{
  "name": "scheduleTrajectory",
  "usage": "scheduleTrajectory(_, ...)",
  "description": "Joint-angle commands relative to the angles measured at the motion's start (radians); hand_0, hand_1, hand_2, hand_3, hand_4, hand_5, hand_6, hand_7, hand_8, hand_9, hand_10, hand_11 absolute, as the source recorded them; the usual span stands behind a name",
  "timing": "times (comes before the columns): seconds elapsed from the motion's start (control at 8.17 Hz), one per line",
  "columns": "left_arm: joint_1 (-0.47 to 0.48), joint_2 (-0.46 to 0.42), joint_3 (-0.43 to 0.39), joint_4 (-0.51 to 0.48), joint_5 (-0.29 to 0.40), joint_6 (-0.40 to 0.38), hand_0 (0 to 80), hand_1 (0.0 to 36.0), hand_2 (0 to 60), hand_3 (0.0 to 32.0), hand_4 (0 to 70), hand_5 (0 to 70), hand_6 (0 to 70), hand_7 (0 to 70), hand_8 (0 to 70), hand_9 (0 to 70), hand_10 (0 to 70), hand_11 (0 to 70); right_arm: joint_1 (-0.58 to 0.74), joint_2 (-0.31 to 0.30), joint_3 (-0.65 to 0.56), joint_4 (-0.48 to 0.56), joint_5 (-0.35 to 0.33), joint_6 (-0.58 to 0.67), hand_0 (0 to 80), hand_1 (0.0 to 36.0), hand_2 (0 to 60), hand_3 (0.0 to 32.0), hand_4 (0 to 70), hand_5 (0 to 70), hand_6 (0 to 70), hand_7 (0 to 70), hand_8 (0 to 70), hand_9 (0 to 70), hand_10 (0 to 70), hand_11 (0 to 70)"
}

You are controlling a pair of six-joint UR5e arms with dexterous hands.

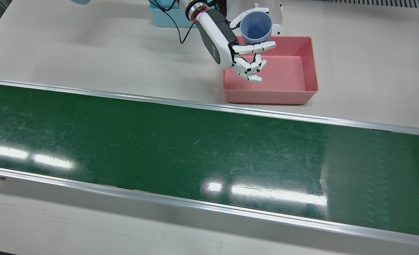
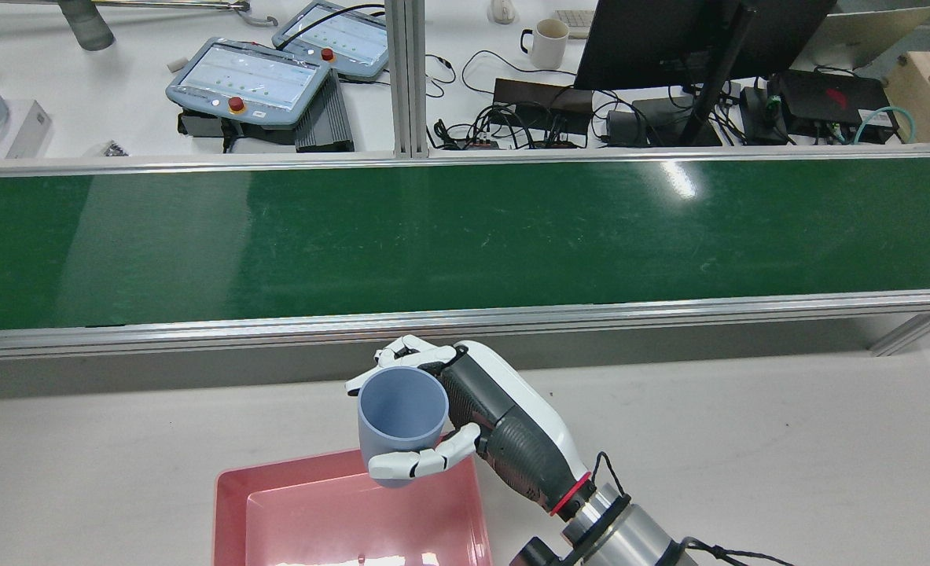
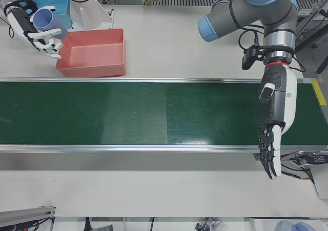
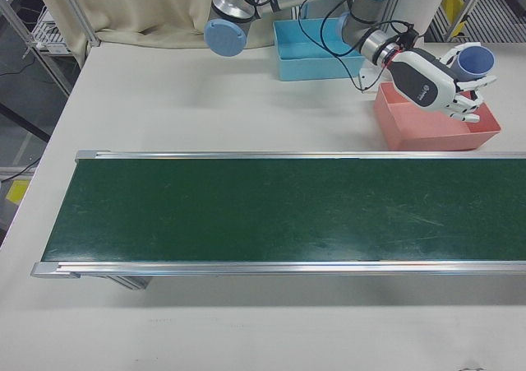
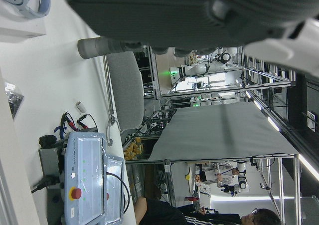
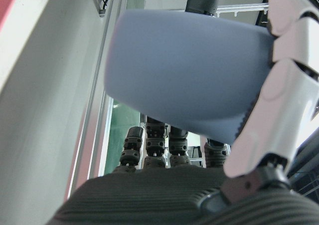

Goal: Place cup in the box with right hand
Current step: 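Lift the cup off the belt and carry it over the pink tray, then open the right hand fingers to release the cup into the tray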

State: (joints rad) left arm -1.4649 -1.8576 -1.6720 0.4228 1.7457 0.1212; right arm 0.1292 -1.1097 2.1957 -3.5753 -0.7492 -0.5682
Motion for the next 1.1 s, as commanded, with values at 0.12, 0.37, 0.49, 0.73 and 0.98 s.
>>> scheduleTrajectory(0.12, 0.0, 0.0, 0.0, 0.001, -0.002, 0.0, 0.0, 0.0, 0.0, 0.0, 0.0, 0.0, 0.0, 0.0, 0.0, 0.0, 0.0, 0.0, -0.157, -0.105, 0.085, 0.003, 0.191, -0.032, 51.4, 36.0, 60.0, 0.0, 36.4, 8.0, 11.6, 45.9, 3.3, 12.1, 6.1, 11.4)
scheduleTrajectory(0.37, 0.0, 0.0, 0.0, 0.001, -0.002, 0.0, 0.0, 0.0, 0.0, 0.0, 0.0, 0.0, 0.0, 0.0, 0.0, 0.0, 0.0, 0.0, -0.158, -0.096, 0.097, 0.004, 0.189, -0.054, 58.9, 18.5, 0.5, 0.0, 26.7, 6.3, 6.5, 22.2, 0.3, 2.9, 3.4, 7.1)
scheduleTrajectory(0.49, 0.0, 0.0, 0.0, 0.001, 0.0, 0.0, 0.0, 0.0, 0.0, 0.0, 0.0, 0.0, 0.0, 0.0, 0.0, 0.0, 0.0, 0.0, -0.158, -0.098, 0.116, 0.004, 0.191, -0.085, 57.8, 15.8, 0.0, 0.0, 22.6, 5.8, 5.2, 20.5, 0.0, 2.7, 3.0, 6.5)
scheduleTrajectory(0.73, 0.0, 0.0, 0.0, 0.001, -0.002, 0.0, 0.0, 0.0, 0.0, 0.0, 0.0, 0.0, 0.0, 0.0, 0.0, 0.0, 0.0, 0.0, -0.158, -0.096, 0.122, 0.004, 0.189, -0.09, 55.3, 16.4, 0.0, 8.4, 15.3, 5.7, 3.7, 19.2, 0.0, 2.4, 3.4, 7.1)
scheduleTrajectory(0.98, 0.0, 0.0, 0.0, -0.001, -0.002, 0.0, 0.0, 0.0, 0.0, 0.0, 0.0, 0.0, 0.0, 0.0, 0.0, 0.0, 0.0, 0.0, -0.158, -0.096, 0.157, 0.004, 0.189, -0.113, 54.8, 16.4, 0.0, 10.2, 16.1, 5.8, 3.9, 20.6, 0.0, 4.2, 3.5, 7.2)
